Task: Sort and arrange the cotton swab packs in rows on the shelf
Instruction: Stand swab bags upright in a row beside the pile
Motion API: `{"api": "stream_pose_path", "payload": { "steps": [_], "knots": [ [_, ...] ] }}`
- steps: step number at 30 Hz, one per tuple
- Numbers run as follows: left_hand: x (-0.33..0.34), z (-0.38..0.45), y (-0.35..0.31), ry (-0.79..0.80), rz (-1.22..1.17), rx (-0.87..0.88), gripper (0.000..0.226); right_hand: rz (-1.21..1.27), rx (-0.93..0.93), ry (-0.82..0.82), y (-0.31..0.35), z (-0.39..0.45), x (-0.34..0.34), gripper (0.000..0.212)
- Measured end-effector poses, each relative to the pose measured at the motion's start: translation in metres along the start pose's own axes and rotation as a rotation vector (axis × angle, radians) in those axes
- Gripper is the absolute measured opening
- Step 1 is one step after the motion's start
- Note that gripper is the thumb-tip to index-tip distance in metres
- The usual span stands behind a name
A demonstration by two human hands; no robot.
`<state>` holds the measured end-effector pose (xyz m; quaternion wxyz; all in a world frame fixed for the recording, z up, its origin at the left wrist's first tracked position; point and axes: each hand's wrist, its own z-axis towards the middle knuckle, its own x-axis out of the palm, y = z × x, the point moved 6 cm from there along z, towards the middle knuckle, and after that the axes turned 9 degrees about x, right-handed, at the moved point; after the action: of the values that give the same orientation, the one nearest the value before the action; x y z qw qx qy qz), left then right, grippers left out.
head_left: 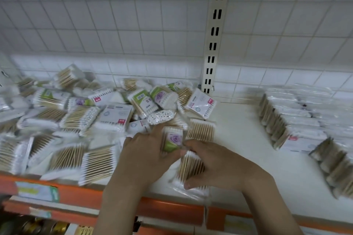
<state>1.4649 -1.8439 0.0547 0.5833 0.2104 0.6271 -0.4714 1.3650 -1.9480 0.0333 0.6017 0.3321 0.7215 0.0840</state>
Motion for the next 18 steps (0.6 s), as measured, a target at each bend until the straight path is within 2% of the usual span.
{"api": "stream_pose_path", "payload": {
  "steps": [2, 4, 10, 18],
  "knots": [
    [0.002, 0.000, -0.001, 0.004, -0.015, 0.019, 0.074, 0.022, 0.049, 0.004, -0.003, -0.002, 0.001, 0.088],
    [0.004, 0.002, -0.003, 0.005, -0.051, 0.045, 0.069, 0.018, 0.102, -0.010, -0.006, -0.008, -0.001, 0.086],
    [0.009, 0.005, -0.005, -0.038, -0.158, 0.126, 0.079, 0.040, 0.206, -0.100, -0.015, -0.030, -0.015, 0.047],
    [0.009, 0.008, -0.013, -0.089, -0.226, 0.213, 0.092, -0.147, 0.267, -0.373, -0.018, -0.064, -0.045, 0.031]
  ]
}}
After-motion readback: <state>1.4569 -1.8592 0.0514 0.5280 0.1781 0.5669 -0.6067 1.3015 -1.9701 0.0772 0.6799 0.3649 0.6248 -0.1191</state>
